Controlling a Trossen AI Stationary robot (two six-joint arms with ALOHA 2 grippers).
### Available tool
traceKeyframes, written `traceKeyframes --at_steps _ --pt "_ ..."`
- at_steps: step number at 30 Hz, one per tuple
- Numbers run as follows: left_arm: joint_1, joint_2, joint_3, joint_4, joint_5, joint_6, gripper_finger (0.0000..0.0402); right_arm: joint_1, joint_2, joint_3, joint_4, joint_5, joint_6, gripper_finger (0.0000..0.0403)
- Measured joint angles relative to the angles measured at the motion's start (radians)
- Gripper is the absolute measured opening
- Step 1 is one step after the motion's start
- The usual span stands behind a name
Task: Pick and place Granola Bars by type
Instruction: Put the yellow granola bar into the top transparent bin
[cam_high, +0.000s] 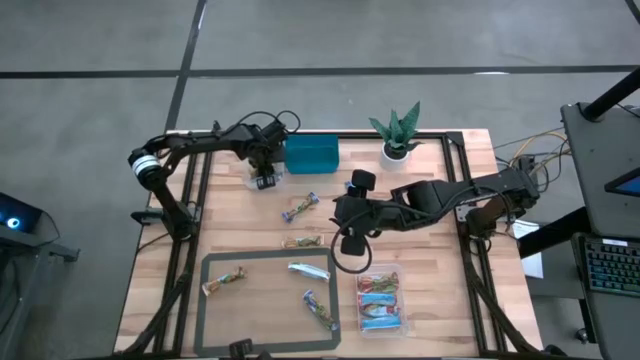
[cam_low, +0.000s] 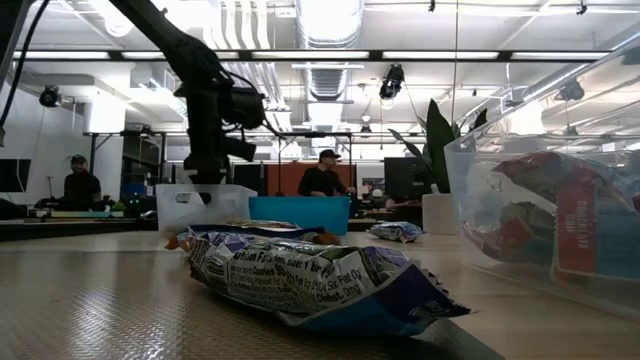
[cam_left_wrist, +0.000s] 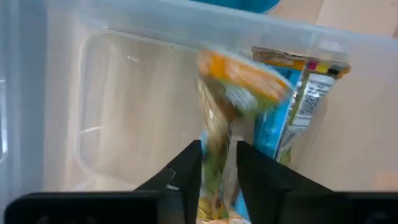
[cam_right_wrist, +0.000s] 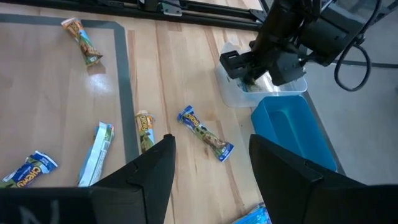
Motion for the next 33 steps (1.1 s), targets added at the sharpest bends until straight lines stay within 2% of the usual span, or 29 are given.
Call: traceKeyframes --at_steps 10,13,17,21,29,33 --pt "0.001 -0.087 0.068 -0.032 -0.003 -0.043 0.0197 0.0 0.0 0.0 0.0 0.0 -0.001 0.0196" --pt "0.002 -0.129 0.108 -0.06 0.082 -0.1 0.022 0.0 0.0 -0.001 0.0 0.0 -0.001 0.0196" --pt "-0.004 -0.22 0.125 -0.073 0.259 -0.166 0.0228 0.0 0.0 -0.001 0.002 0.0 -0.002 0.0196" --pt "-0.024 -0.337 0.124 -0.065 0.363 -0.25 0.0229 0.0 0.0 -0.001 0.008 0.001 0.002 0.0196" --pt "-0.154 -0.567 0.123 -0.053 0.381 -0.396 0.0229 -0.001 0.004 -0.001 0.033 -0.002 0.003 0.0196" --pt "-0.243 -0.654 0.122 -0.029 0.325 -0.486 0.0229 -0.003 0.018 -0.001 0.044 -0.04 -0.004 0.0196"
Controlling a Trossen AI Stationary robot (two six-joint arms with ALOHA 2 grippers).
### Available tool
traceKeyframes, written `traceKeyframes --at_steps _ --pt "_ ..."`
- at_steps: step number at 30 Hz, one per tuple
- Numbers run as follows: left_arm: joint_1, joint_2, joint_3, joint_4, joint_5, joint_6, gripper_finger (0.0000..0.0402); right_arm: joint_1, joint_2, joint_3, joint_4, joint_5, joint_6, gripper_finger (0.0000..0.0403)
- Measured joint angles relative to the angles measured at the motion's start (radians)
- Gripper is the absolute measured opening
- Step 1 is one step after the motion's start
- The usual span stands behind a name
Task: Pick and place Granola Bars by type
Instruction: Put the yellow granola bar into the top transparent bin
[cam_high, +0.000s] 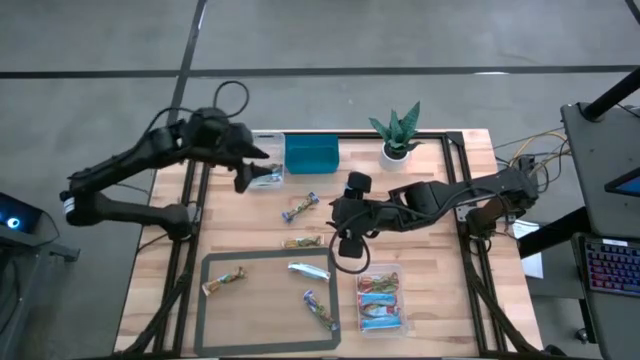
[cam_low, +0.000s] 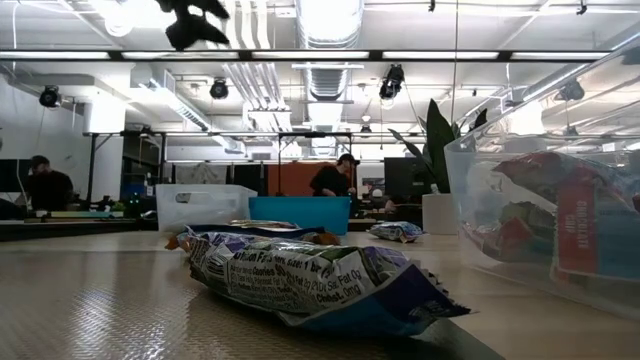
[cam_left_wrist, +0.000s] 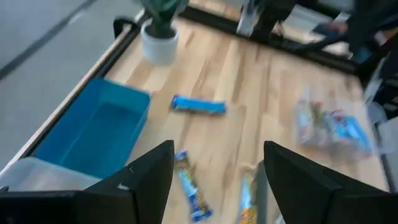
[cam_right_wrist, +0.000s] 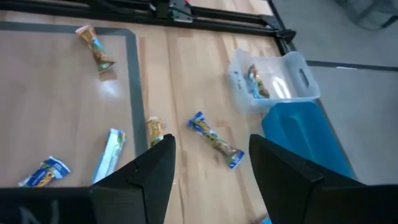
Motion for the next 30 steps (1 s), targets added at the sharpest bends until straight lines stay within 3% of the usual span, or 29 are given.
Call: traceKeyframes --at_steps 8,14,19,23,30 --pt "-0.268 -0.085 -0.001 0.079 -0.172 -0.141 0.0229 0.0 0.018 0.001 0.053 -0.005 0.022 0.0196" --pt "-0.506 -0.086 -0.008 0.139 -0.395 -0.186 0.0229 0.0 0.024 0.001 0.098 -0.005 0.044 0.0196" --pt "-0.667 -0.087 -0.102 0.239 -0.589 -0.233 0.0229 0.0 0.024 0.001 0.111 -0.005 0.045 0.0196" --pt "-0.738 -0.083 -0.213 0.327 -0.653 -0.306 0.0229 0.003 0.024 0.001 0.113 -0.005 0.045 0.0196" --pt "-0.768 -0.035 -0.378 0.504 -0.664 -0.353 0.0229 0.005 0.024 0.0 0.07 -0.006 0.051 0.0196"
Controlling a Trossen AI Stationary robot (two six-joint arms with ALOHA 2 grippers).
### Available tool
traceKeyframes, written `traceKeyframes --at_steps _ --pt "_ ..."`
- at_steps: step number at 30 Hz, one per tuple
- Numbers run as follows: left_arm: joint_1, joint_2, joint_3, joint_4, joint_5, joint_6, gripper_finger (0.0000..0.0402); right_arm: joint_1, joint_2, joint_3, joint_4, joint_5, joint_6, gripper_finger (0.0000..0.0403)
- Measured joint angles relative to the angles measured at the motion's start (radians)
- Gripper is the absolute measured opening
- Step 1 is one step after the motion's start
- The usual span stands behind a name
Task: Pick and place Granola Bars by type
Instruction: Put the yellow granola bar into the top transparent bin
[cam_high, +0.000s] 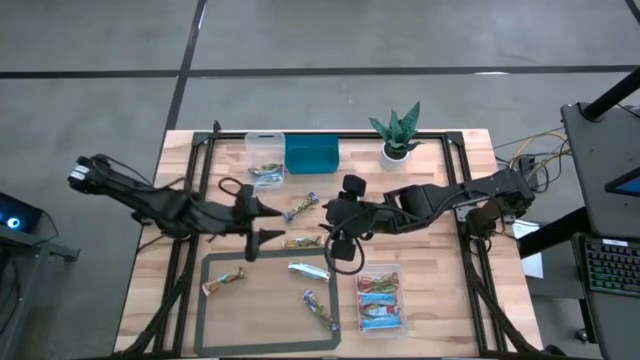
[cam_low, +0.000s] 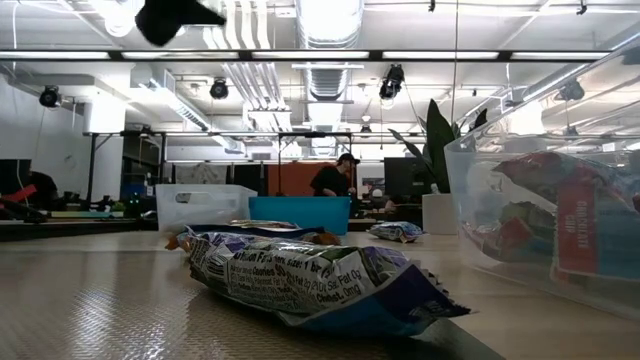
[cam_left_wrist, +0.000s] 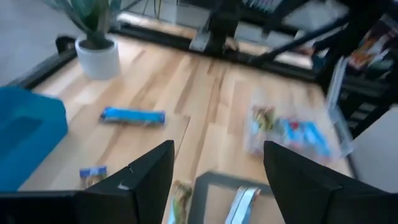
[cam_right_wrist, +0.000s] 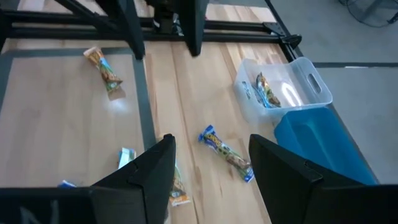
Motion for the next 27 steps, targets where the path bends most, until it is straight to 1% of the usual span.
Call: traceKeyframes --at_steps 4,9,15,21,27 --pt "0.0 0.044 -0.069 0.02 0.0 -0.006 0.0229 0.002 0.0 -0.012 -0.018 -0.002 0.001 0.0196" --pt "0.0 0.097 -0.142 0.055 0.001 -0.057 0.0229 0.002 -0.011 -0.052 -0.016 -0.002 0.01 0.0196" --pt "0.0 0.162 -0.207 0.13 0.02 -0.057 0.0229 0.008 -0.052 -0.142 0.053 -0.003 0.023 0.0196" --pt "0.001 0.236 -0.214 0.155 0.037 -0.041 0.0229 0.011 -0.115 -0.234 0.1 -0.002 0.062 0.0196" --pt "0.005 0.326 -0.213 0.182 0.035 -0.008 0.0229 0.013 -0.15 -0.292 0.112 0.0 0.091 0.0196"
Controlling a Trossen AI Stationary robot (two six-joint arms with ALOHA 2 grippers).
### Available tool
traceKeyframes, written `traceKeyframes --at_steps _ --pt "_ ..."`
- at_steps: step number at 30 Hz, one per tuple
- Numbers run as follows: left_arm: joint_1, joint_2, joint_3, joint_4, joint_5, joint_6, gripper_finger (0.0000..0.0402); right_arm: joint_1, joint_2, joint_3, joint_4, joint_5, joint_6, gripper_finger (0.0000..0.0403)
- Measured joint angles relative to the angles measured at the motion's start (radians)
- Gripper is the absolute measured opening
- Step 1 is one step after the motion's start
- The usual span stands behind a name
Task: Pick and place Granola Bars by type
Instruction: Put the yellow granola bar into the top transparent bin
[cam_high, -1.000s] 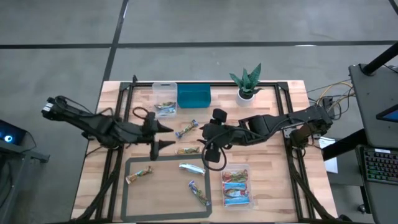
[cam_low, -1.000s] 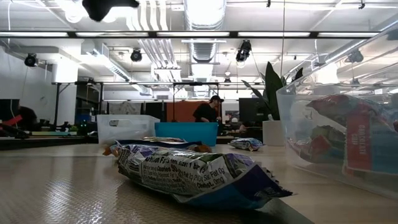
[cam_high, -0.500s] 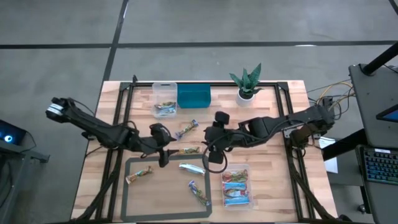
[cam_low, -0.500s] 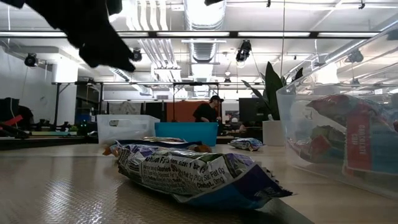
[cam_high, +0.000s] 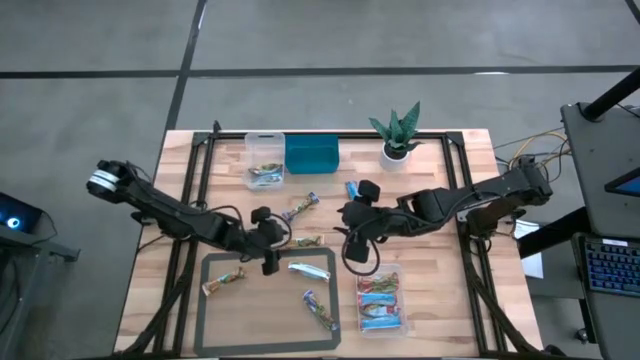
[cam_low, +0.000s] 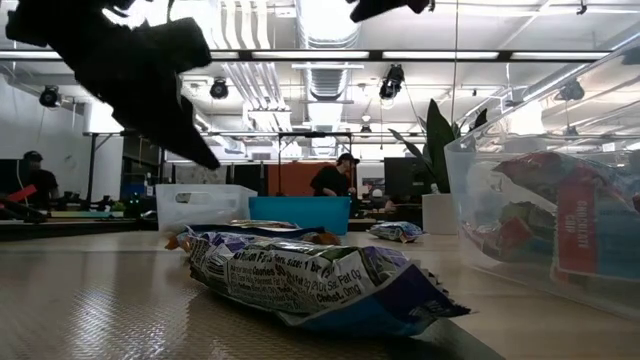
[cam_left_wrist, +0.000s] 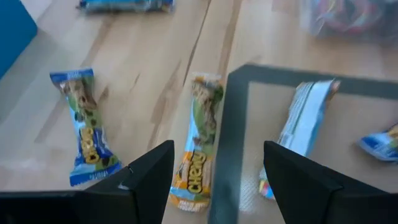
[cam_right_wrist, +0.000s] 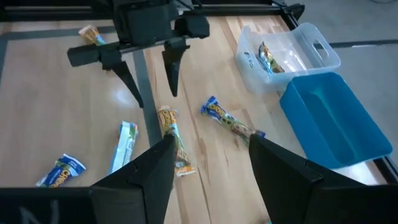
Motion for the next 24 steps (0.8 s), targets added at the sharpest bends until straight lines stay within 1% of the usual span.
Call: traceKeyframes --at_steps 6,11,17,19,24 --pt "0.005 0.099 0.001 0.05 -0.003 0.001 0.0229 0.008 -0.004 -0.028 0.0 0.0 0.015 0.0196" --pt "0.021 0.175 0.01 0.059 -0.007 0.003 0.0229 0.015 -0.005 -0.036 0.004 0.0 0.015 0.0196" --pt "0.06 0.227 0.01 0.086 -0.002 0.002 0.0229 0.025 -0.005 -0.046 0.006 -0.001 0.015 0.0196" --pt "0.077 0.236 0.01 0.086 0.017 -0.001 0.0229 0.029 -0.005 -0.053 0.007 -0.003 0.016 0.0196" --pt "0.121 0.264 0.01 0.086 0.113 0.014 0.0229 0.037 -0.005 -0.062 0.01 -0.002 0.016 0.0196"
